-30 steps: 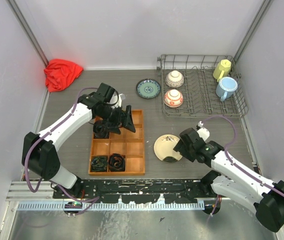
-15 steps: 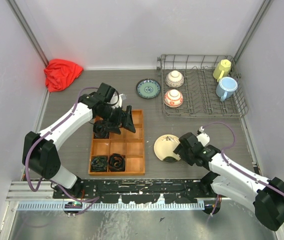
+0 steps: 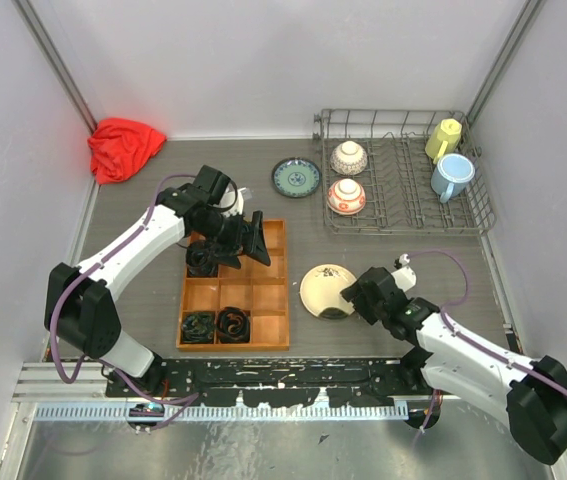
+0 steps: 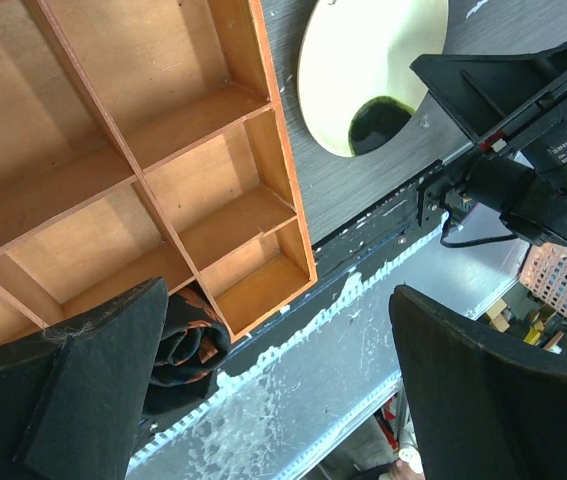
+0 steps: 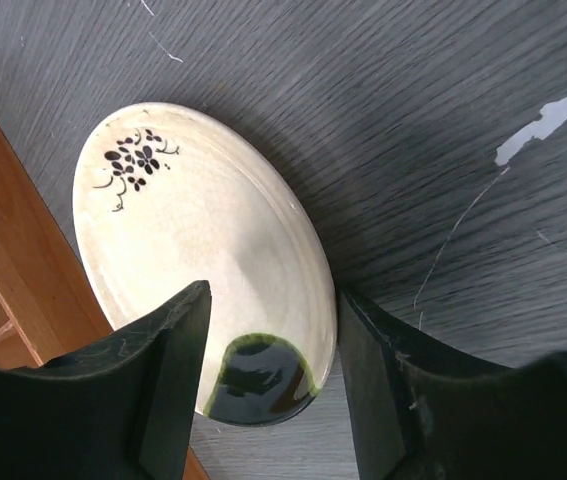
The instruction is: Load the mixed dishes into the dish rack
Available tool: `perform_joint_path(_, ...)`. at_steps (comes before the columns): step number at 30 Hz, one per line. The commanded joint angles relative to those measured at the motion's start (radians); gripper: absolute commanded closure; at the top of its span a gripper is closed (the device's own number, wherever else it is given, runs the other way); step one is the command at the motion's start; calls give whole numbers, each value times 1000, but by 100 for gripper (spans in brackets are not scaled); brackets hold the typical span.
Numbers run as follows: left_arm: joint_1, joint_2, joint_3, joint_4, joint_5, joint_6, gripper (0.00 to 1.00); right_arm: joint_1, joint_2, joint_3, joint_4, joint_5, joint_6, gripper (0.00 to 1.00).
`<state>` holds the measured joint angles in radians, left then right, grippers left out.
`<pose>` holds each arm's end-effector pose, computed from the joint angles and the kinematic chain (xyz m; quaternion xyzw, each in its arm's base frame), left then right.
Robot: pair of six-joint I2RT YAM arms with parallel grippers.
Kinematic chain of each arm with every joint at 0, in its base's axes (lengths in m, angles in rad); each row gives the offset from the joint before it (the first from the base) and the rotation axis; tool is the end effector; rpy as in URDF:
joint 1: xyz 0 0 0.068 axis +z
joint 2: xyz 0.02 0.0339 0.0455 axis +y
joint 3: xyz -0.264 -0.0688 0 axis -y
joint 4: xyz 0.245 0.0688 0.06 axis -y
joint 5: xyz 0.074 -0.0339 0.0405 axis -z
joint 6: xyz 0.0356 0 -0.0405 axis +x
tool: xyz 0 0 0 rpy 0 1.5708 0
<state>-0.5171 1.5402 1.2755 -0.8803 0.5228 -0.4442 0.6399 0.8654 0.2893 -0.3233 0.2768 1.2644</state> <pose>0.2584 -0.1674 0.2757 0.0890 0.9416 -0.3184 0.0642 0.1296 0.0843 0.1466 0.3305 0.8760 0.1903 0.2953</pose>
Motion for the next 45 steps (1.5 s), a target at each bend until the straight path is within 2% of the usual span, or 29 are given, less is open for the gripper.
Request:
perform_joint_path(1,2,-8,29,-5,7,9,2,4,46,-38,-5,21,21,46)
perform_joint_path(4,2,-13,25,-8,2,8,2,4,70,-33,15,26,20,65)
perform_joint_path(9,2,-17,20,-11,-1,10,2,4,95,-22,43,27,10,83)
perform_joint_path(12,2,-17,20,-13,-3,10,2,4,73,-5,27,37,-2,97)
perform_joint_path(13,1,-17,21,-13,-4,12,2,3,61,7,10,43,-10,99)
perform_joint_path(22,4,15,59,1,6,3,1,4,-133,200,-324,123,-155,99)
perform_joint_path(33,5,86,174,-4,-2,-4,1,3,-76,588,-558,239,-423,99)
perform_joint_path(36,13,94,202,-12,-5,-6,1,4,-34,700,-575,310,-518,99)
perform_joint_path(41,32,102,232,-25,-6,-7,1,-14,108,877,-505,401,-748,99)
perform_joint_path(43,36,101,239,-32,-10,-7,1,-65,167,930,-446,381,-846,99)
perform_joint_path(45,42,98,241,-37,-15,-7,1,-187,213,972,-375,272,-942,99)
